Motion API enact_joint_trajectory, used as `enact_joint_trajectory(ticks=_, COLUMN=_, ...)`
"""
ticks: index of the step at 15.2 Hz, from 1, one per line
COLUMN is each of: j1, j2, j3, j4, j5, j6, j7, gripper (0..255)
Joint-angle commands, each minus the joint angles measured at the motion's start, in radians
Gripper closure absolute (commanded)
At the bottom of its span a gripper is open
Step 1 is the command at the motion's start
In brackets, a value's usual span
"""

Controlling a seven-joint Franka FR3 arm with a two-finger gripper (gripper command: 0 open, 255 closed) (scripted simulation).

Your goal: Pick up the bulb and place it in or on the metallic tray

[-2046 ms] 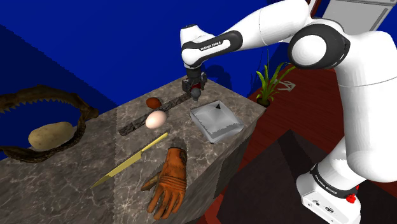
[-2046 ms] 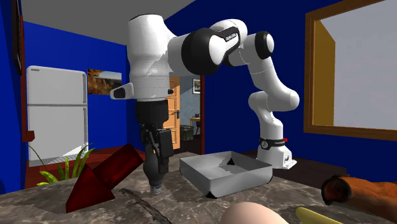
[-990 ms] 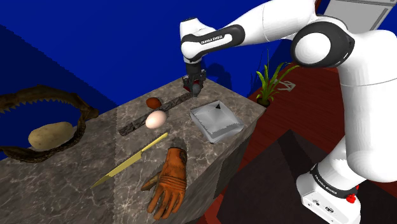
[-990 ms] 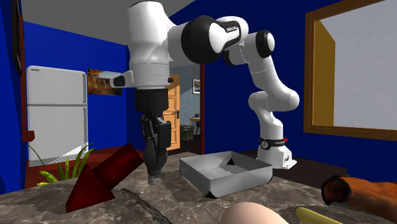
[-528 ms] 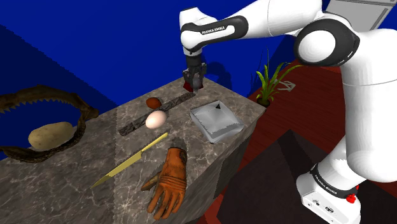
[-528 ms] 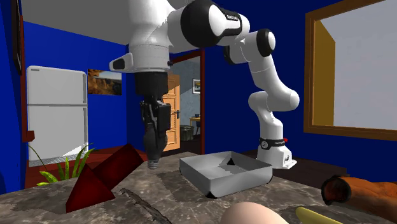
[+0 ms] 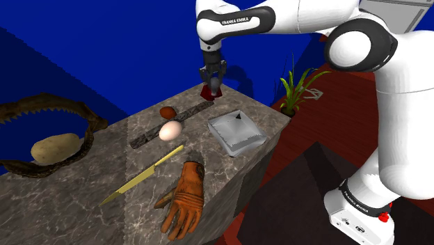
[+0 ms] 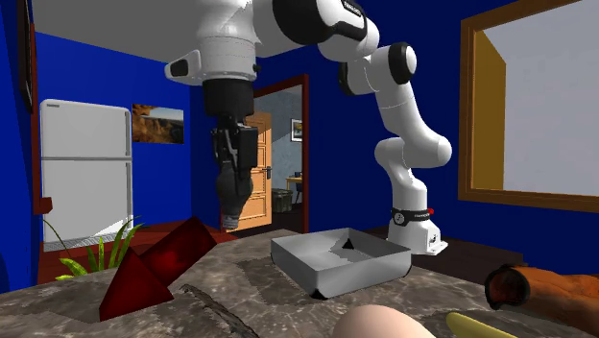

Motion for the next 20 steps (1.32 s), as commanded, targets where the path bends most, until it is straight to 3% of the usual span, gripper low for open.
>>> enact_joint_trajectory(ticks=1, j1=0.001, j2=-0.001, j3=0.000, j4=0.027, j5=0.001, j6=-0.028, j7=-0.002, gripper=255)
enact_joint_trajectory(ticks=2, j1=0.001, j2=-0.002, j3=0.000, j4=0.036, j5=0.001, j6=-0.038, j7=-0.002, gripper=255)
enact_joint_trajectory(ticks=7, j1=0.002, j2=-0.241, j3=0.016, j4=-0.315, j5=0.018, j6=0.073, j7=0.031, gripper=255)
enact_joint_trajectory(ticks=13, j1=0.014, j2=-0.481, j3=0.037, j4=-0.623, j5=0.046, j6=0.140, j7=0.064, gripper=255)
enact_joint_trajectory(ticks=17, j1=0.029, j2=-0.631, j3=0.052, j4=-0.791, j5=0.071, j6=0.159, j7=0.085, gripper=255)
enact_joint_trajectory(ticks=20, j1=0.031, j2=-0.646, j3=0.055, j4=-0.833, j5=0.074, j6=0.187, j7=0.090, gripper=255)
